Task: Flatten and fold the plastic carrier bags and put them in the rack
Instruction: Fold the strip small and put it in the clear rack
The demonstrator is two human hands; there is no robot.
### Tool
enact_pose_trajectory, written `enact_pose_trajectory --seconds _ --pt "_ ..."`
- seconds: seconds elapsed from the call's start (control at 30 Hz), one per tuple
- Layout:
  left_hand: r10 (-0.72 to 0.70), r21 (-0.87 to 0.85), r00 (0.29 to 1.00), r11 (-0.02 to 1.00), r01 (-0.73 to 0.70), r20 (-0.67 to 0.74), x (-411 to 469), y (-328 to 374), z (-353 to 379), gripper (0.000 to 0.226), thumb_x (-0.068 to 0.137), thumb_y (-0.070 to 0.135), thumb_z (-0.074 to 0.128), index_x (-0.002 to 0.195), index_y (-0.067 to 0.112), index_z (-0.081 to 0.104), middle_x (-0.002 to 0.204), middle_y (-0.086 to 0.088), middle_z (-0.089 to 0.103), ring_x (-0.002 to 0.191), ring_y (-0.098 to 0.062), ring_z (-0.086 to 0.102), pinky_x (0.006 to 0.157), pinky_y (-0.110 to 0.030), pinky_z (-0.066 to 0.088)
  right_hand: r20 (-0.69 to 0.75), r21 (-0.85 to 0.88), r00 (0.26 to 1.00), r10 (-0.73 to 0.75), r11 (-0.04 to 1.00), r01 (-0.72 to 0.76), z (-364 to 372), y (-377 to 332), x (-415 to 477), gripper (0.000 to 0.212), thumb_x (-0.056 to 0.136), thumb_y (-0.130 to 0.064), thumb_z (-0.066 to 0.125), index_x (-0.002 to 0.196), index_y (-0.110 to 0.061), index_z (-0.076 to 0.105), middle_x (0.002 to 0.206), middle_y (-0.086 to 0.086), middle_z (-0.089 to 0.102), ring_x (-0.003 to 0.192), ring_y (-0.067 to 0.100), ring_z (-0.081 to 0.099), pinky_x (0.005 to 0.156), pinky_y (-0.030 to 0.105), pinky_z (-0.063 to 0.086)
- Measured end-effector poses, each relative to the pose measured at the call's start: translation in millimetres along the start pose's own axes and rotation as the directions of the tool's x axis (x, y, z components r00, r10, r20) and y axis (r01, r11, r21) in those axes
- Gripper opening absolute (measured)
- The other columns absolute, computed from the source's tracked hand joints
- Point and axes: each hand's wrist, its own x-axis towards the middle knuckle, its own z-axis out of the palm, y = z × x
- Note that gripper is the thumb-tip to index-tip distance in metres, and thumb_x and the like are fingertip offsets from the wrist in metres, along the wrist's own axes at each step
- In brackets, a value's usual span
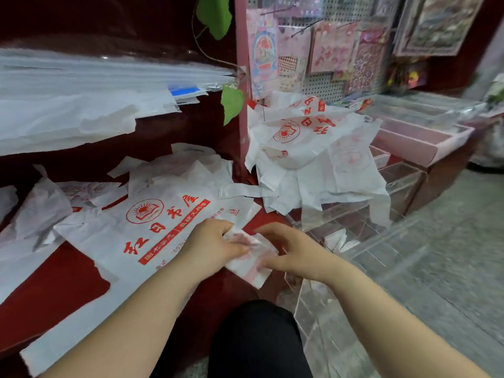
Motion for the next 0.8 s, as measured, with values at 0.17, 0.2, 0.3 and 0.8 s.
enact_pose_trajectory --seconds 0.17,0.2,0.3,0.8 --pt "0.102 -0.053 0.994 0.994 -0.100 0.031 12 34 35 0.018 0.074 0.009 0.072 0.064 0.018 0.061 0.054 0.010 0.050 0.047 0.005 0.047 0.047 -0.008 0.033 -0.147 -0.055 0.988 0.048 0.997 -0.057 -24 28 -16 0.026 0.080 -0.003 0.059 0.058 -0.008 0.046 0.055 -0.002 0.039 0.046 0.002 0.034 0.052 0.018 0.031" --pt "0.098 -0.057 0.995 0.994 -0.096 0.035 15 38 42 0.019 0.074 0.009 0.072 0.063 0.019 0.060 0.052 0.010 0.049 0.045 0.004 0.047 0.045 -0.009 0.032 -0.195 -0.012 0.978 0.069 0.997 -0.072 -29 34 -20 0.032 0.080 -0.002 0.059 0.054 -0.012 0.043 0.054 -0.004 0.038 0.044 0.002 0.034 0.050 0.014 0.028" --pt "0.055 -0.060 0.998 0.997 -0.052 0.041 23 46 64 0.019 0.078 0.011 0.067 0.062 0.008 0.059 0.050 0.007 0.045 0.050 -0.007 0.044 0.050 -0.015 0.032 -0.262 0.100 0.962 0.076 0.994 -0.052 -46 54 -34 0.026 0.081 0.000 0.060 0.057 -0.008 0.052 0.058 -0.001 0.042 0.051 0.002 0.036 0.054 0.014 0.029" --pt "0.087 0.030 0.989 0.996 -0.084 -0.121 58 46 127 0.017 0.084 0.012 0.062 0.067 0.014 0.059 0.058 -0.001 0.055 0.054 -0.013 0.046 0.048 -0.016 0.032 -0.350 -0.466 0.919 0.182 0.817 -0.340 -105 168 5 0.032 0.089 -0.011 0.050 0.118 -0.020 0.060 0.118 -0.003 0.061 0.112 0.020 0.043 0.092 0.029 0.031"
